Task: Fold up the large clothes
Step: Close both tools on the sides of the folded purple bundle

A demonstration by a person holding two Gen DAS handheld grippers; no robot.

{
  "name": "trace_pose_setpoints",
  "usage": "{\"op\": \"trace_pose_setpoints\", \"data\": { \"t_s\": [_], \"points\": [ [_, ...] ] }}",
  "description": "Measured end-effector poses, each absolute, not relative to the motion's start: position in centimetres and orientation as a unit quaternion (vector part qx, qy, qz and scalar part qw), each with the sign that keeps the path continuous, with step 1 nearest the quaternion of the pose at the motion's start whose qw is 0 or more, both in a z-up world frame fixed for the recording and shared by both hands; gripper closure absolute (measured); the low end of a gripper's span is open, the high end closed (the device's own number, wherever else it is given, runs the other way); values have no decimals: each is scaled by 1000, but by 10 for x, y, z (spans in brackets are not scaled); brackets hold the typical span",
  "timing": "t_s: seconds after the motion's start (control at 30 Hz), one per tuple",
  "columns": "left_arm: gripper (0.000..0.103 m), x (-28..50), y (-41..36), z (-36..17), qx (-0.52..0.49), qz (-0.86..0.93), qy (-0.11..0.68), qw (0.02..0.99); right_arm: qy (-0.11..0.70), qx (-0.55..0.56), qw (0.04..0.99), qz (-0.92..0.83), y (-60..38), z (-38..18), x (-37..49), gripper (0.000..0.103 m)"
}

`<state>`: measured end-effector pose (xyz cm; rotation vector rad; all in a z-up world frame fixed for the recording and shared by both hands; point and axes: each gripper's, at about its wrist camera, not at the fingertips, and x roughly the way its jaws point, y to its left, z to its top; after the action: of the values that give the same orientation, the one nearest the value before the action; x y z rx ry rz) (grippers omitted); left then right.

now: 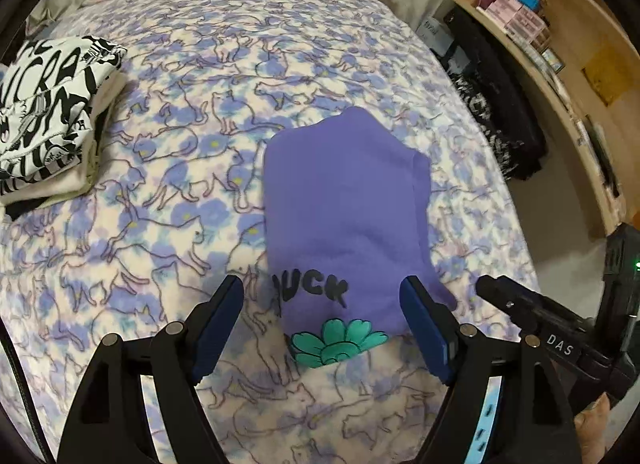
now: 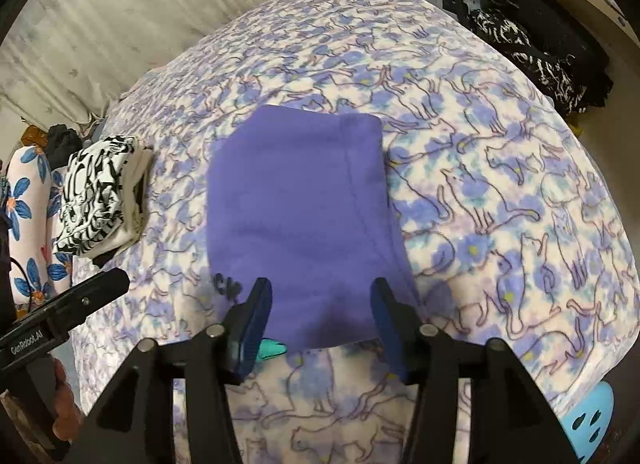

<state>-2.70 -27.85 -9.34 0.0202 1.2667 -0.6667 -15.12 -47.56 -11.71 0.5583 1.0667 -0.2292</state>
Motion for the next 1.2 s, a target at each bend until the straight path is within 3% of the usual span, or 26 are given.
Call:
{"op": "trace_pose_setpoints", "data": {
  "t_s": [0.2, 0.37, 0.7, 1.2],
  "points": [
    [15, -25, -277, -92, 0, -310, 584, 750, 502, 263, 820, -83, -480, -103, -140, 45],
    [15, -22, -285, -100, -11, -312, 602, 735, 512, 269, 813, -61, -496, -106, -129, 28],
    [15, -8, -299, -133, -32, -289, 623, 726, 555, 286, 781, -11, -525, -147, -104, 25],
    [15, 8, -306, -205, -80, -283, 648, 702, 548, 324, 770, 32, -556, -207, -83, 18]
  ]
}}
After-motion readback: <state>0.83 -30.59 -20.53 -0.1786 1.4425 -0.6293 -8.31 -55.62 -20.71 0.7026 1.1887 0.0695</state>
